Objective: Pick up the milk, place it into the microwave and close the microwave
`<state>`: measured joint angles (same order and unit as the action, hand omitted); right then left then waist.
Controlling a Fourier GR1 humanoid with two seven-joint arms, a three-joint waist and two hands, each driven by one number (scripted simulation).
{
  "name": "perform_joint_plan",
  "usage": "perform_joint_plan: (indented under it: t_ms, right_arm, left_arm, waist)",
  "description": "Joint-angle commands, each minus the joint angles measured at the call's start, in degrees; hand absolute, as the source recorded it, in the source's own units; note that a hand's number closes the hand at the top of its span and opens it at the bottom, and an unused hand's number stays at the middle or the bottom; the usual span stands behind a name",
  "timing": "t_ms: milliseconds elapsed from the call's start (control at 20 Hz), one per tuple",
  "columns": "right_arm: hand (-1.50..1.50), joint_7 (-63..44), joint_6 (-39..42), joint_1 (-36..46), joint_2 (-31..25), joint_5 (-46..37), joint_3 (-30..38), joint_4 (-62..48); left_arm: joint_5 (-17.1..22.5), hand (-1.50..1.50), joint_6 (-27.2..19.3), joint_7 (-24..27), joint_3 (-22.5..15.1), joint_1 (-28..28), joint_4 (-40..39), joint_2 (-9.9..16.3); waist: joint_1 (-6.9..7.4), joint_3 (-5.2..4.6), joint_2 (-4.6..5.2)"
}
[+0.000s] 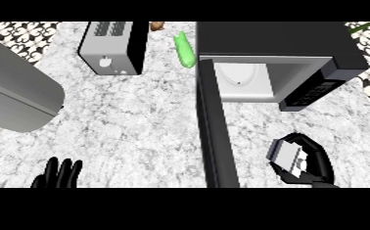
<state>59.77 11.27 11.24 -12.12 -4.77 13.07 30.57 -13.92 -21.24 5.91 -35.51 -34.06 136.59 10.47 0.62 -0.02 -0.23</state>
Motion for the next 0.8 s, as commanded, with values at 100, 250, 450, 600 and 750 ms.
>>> perform_joint_plan:
  t_ms: [100, 250, 450, 600, 750]
  right_arm:
    - [1.5, 8.88, 9.97, -3.91, -0.14, 0.27, -3.72, 4.29]
    - [1.5, 8.27, 8.63, -8.07, 0.85, 0.99, -5.44, 10.14]
    - [1.5, -0.71, 6.21, -10.23, 2.91, 2.89, -7.72, 20.16]
    - [1.5, -3.65, 0.54, -8.47, 6.05, 3.84, -7.38, 22.99]
    - [1.5, -9.88, -0.1, -11.85, 6.35, 3.94, -10.13, 34.54]
  left_arm:
    - [2.22, -1.5, 0.07, 0.57, 1.68, -0.65, 2.22, 1.24]
    - [2.03, -1.5, -0.79, 0.48, 1.22, -2.22, 3.71, 1.47]
    - [5.11, -1.5, -0.54, 3.32, 1.87, -4.75, 3.13, 3.2]
    - [7.49, -1.5, 0.57, -0.37, 5.12, -3.32, 6.48, 4.6]
    - [6.54, -1.5, -1.18, 4.72, 3.97, 0.4, -3.97, 0.5]
  waist:
    - [-0.41, 0.03, 0.08]
    - [-0.67, -0.01, -0.08]
    - [-0.41, -0.09, -0.13]
    - [-0.34, -0.02, 0.07]
    - [-0.9, -0.08, -0.01]
